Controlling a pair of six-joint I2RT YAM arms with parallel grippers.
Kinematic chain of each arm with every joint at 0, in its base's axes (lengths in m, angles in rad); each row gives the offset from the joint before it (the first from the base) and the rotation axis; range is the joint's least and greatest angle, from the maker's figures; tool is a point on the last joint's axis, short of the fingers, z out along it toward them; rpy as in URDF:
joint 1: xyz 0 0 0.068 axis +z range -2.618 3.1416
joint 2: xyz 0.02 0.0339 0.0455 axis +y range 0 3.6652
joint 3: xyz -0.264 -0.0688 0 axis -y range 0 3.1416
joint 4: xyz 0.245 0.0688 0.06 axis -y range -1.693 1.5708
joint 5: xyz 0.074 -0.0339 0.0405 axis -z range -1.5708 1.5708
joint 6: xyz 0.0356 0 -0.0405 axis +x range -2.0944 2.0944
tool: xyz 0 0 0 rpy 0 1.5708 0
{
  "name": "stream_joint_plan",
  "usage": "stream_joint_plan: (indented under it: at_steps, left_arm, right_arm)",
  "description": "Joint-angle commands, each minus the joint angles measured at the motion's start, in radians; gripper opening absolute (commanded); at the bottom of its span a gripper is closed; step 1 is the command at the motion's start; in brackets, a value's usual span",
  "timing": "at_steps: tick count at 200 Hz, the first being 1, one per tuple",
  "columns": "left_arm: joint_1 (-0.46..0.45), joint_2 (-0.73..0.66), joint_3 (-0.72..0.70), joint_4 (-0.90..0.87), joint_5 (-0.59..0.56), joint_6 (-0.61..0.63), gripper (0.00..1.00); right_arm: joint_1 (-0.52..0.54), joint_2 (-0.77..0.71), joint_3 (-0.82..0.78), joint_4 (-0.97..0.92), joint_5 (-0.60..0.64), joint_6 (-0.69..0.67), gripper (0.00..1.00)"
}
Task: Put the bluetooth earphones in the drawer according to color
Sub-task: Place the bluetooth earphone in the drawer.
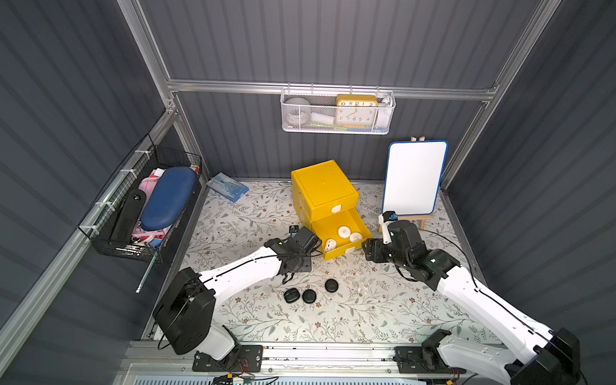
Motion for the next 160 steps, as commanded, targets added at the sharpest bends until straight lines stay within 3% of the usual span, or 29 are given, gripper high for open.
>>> stream_joint_plan:
  at_steps: [1,86,160]
  left_arm:
    - [-0.006,-0.024,0.064,0.000,-0.014,0.068,0.51]
    - [-0.011,0.171,0.376,0.075,-0.024,0.217,0.51]
    - [-0.015,0.341,0.490,0.090,-0.122,0.274,0.50]
  right_arm:
    - [-0.007,-0.024,-0.022,-0.004,0.023,0.015,0.78]
    - [-0.011,-0.052,-0.039,-0.010,0.023,0.025,0.78]
    - [-0.014,-0.064,-0.052,-0.009,0.021,0.023,0.78]
